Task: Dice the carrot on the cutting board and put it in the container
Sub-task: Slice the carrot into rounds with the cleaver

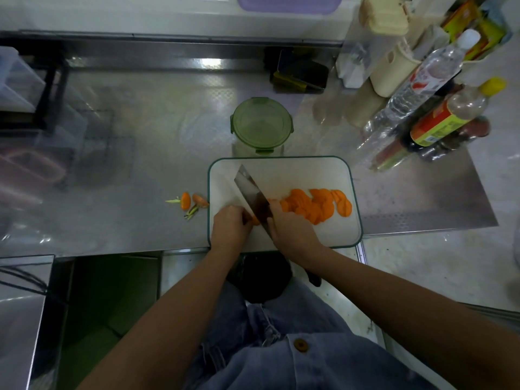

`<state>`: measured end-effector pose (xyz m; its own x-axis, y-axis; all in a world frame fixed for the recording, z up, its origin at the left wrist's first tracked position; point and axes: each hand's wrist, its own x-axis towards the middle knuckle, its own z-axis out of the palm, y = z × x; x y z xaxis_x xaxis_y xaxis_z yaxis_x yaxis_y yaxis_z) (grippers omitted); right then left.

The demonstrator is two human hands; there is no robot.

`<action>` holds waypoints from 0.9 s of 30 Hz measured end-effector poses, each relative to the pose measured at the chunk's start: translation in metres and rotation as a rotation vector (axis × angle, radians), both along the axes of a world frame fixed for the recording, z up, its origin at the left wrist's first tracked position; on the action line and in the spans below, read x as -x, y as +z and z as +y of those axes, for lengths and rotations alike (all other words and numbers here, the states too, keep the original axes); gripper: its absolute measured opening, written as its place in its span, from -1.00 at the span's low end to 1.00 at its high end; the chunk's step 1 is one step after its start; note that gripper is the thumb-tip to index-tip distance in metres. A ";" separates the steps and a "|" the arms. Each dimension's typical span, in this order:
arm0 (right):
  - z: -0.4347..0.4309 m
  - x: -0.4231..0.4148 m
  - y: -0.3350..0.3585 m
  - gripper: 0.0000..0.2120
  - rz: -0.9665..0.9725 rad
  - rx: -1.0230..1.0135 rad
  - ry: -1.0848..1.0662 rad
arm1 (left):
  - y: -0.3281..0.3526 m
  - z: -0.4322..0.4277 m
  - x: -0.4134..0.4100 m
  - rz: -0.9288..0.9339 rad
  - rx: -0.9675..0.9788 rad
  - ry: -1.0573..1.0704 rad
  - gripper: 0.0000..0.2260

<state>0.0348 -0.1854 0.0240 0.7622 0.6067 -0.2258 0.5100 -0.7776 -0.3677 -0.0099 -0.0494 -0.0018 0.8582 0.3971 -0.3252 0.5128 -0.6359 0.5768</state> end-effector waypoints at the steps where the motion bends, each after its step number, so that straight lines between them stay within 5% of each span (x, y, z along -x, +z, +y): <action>1: 0.000 0.000 -0.001 -0.73 -0.001 0.019 0.013 | 0.001 0.000 0.000 -0.003 0.002 -0.001 -0.91; 27: -0.004 0.004 -0.005 -0.67 0.019 -0.009 -0.009 | 0.005 0.001 -0.003 0.028 0.031 0.038 -0.91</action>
<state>0.0307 -0.1897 0.0189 0.7633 0.6017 -0.2354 0.4957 -0.7790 -0.3840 -0.0069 -0.0482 0.0031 0.8331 0.4185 -0.3615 0.5524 -0.5975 0.5813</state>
